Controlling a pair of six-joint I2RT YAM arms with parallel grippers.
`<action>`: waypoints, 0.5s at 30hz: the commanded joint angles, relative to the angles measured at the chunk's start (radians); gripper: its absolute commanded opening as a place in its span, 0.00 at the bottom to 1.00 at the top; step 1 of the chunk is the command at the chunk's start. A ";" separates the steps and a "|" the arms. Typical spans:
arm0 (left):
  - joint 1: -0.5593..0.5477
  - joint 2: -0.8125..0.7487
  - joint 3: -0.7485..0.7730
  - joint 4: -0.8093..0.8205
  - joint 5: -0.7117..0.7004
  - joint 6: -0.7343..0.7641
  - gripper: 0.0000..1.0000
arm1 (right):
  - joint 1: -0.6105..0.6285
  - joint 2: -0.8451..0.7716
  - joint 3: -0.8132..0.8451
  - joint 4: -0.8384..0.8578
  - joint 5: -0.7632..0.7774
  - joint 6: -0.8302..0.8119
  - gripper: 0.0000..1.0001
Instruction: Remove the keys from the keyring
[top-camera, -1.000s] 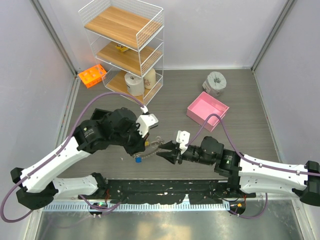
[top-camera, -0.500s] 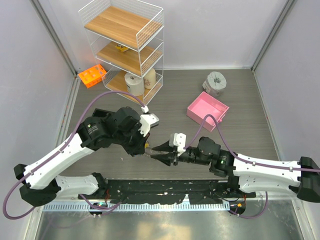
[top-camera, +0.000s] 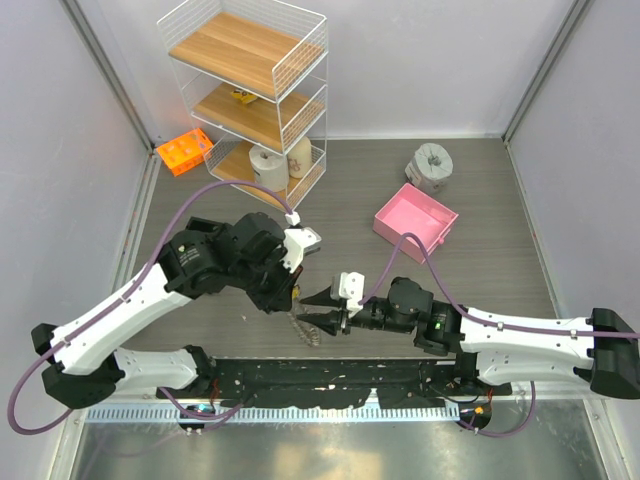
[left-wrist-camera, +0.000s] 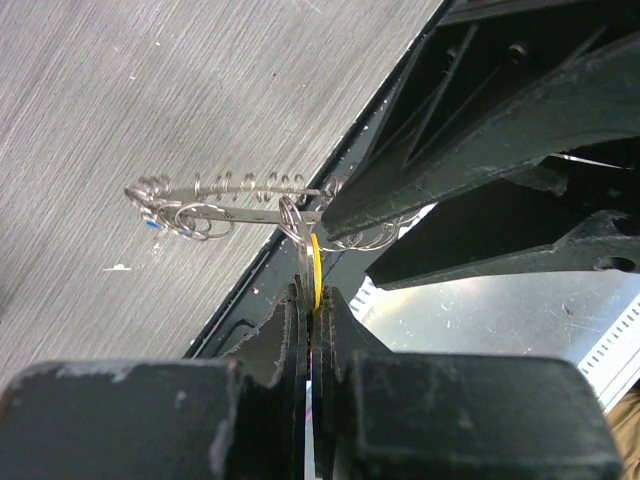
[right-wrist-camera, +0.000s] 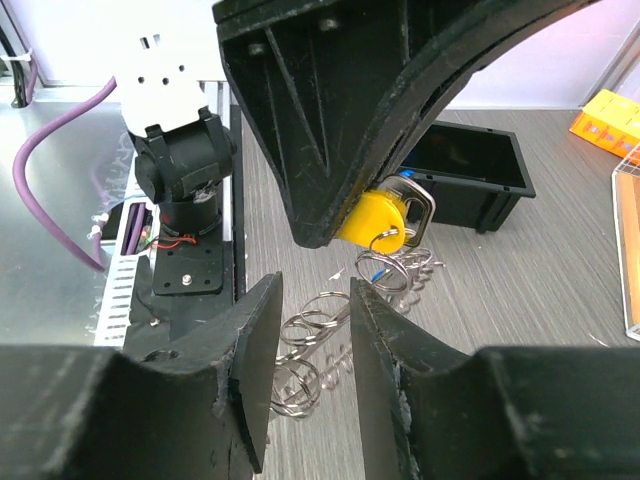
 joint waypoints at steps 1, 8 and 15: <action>-0.012 -0.006 0.058 0.010 0.029 -0.014 0.00 | 0.005 0.008 0.020 0.063 0.030 -0.020 0.40; -0.032 -0.002 0.062 0.002 0.043 -0.026 0.00 | 0.005 0.015 0.022 0.070 0.045 -0.026 0.42; -0.050 -0.015 0.059 -0.004 0.050 -0.041 0.00 | 0.003 0.022 0.035 0.058 0.059 -0.050 0.45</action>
